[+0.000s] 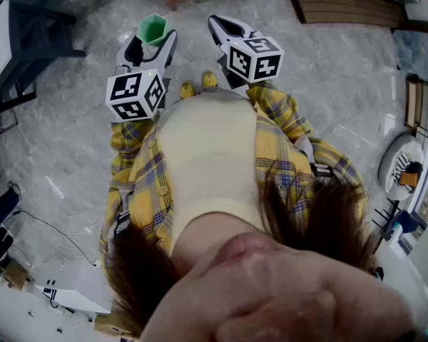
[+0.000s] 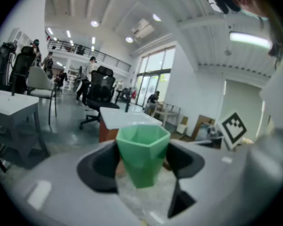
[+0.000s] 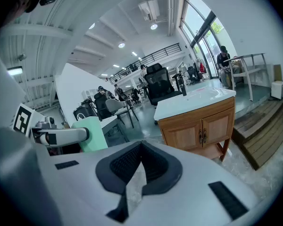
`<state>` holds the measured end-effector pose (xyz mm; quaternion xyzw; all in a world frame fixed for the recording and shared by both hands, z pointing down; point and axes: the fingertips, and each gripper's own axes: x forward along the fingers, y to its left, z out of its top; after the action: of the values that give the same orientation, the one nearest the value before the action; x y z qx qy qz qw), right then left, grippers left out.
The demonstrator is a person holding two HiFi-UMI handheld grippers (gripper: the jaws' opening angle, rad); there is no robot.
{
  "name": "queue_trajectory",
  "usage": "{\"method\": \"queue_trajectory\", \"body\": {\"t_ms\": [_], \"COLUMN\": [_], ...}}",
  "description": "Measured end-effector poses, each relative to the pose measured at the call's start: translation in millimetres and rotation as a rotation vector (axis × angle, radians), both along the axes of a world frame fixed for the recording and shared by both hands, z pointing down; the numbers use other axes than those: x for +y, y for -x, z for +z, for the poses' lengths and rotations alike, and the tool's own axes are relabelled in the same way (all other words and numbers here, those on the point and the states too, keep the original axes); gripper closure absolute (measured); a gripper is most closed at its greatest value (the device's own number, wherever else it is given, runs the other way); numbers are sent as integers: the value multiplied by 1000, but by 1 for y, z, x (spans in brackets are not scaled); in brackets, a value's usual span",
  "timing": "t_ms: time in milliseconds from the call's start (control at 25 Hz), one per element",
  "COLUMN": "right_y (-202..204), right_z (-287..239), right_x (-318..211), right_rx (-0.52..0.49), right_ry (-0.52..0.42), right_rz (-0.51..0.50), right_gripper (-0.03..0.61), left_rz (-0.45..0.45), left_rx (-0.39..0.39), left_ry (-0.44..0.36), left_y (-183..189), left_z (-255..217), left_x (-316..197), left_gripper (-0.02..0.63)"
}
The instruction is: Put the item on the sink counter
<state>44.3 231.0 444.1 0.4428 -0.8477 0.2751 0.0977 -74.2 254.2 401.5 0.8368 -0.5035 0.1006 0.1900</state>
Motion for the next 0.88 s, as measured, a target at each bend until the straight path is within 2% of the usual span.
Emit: {"method": "queue_trajectory", "body": {"t_ms": [440,880], "right_y": [2,-21], "right_z": [2,10], "right_x": [-18,-41], "right_rx": [-18,-32], "right_ry": [3,18], "right_rz": [-10,-34], "right_gripper": [565,565], "left_rz": [-12,-28], "left_rx": [7,12], "left_ry": [8,16], "left_y": [0,-26], "left_z": [5,9], "left_x": [-16,-41], "left_gripper": [302,302]}}
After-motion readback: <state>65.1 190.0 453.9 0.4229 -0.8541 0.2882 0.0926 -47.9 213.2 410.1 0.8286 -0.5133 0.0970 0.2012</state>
